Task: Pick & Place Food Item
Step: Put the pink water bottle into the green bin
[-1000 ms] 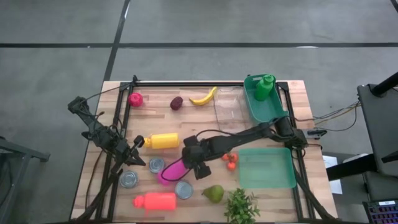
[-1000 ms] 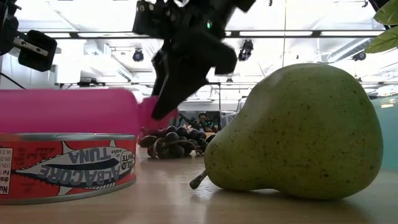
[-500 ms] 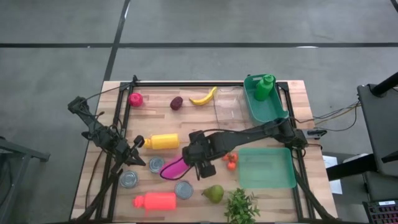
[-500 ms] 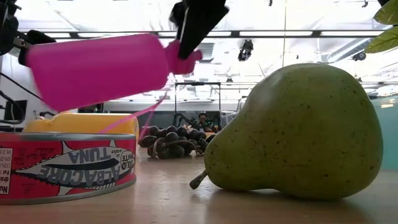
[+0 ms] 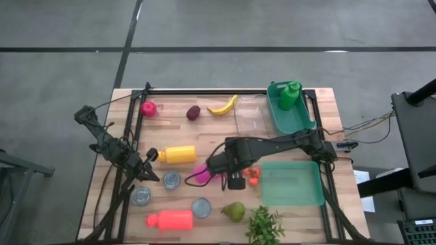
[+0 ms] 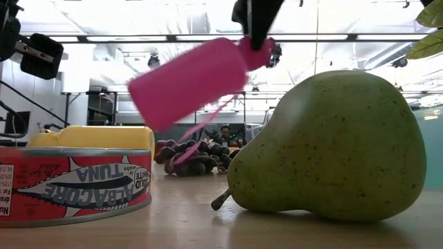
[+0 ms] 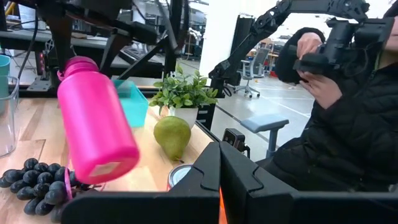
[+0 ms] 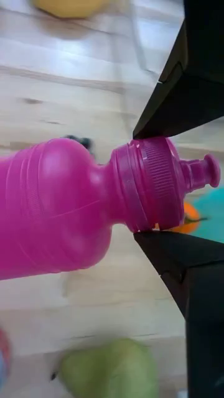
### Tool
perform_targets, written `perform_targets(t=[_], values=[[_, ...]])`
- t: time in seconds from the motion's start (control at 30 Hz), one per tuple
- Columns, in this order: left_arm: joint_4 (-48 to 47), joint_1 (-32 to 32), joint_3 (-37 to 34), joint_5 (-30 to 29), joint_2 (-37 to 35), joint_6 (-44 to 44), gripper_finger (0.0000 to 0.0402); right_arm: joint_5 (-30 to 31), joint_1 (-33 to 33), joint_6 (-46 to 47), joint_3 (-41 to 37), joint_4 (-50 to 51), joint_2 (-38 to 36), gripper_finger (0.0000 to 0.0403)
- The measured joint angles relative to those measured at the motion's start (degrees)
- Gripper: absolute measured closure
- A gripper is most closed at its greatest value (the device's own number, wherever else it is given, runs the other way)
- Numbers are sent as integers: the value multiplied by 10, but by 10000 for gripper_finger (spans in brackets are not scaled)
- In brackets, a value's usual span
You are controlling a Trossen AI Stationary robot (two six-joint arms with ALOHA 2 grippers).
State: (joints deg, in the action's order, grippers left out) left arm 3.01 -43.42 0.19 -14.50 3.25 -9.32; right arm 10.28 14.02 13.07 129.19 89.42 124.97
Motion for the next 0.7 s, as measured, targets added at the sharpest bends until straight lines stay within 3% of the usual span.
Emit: perform_targets(t=[0.47, 0.7], values=[[0, 0, 0, 0, 0, 0, 402, -5, 0, 71, -12, 6, -5, 173], [0, 0, 0, 0, 0, 0, 402, -49, 7, 122, -20, 6, -12, 173]])
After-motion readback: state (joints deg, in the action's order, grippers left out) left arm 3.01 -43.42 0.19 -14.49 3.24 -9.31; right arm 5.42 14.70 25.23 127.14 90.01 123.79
